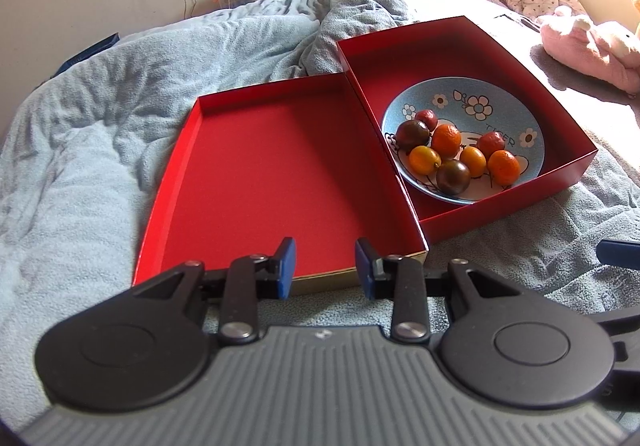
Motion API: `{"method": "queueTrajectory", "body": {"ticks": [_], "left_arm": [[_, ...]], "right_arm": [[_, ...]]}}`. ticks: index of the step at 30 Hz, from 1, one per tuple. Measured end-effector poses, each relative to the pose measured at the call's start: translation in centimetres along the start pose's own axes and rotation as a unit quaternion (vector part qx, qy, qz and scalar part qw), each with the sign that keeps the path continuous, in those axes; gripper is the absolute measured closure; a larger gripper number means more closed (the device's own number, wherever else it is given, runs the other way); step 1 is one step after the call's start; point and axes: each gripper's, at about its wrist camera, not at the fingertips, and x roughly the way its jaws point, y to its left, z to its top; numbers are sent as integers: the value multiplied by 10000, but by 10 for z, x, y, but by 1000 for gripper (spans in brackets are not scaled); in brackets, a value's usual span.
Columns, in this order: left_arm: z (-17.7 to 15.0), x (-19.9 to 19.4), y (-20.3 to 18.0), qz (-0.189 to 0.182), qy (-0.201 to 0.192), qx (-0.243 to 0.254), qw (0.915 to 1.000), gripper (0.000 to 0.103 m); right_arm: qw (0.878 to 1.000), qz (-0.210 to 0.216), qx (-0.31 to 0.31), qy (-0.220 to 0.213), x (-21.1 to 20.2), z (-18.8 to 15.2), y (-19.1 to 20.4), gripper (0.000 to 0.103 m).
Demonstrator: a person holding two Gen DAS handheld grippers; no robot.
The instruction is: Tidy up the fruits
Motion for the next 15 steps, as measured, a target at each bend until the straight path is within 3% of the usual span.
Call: {"method": "queueTrajectory", "body": {"ticks": [15], "left_arm": [[0, 1, -1, 87, -9, 12, 10000, 67]], "right_arm": [[10000, 53, -48, -3, -1, 1, 4, 8]]}}
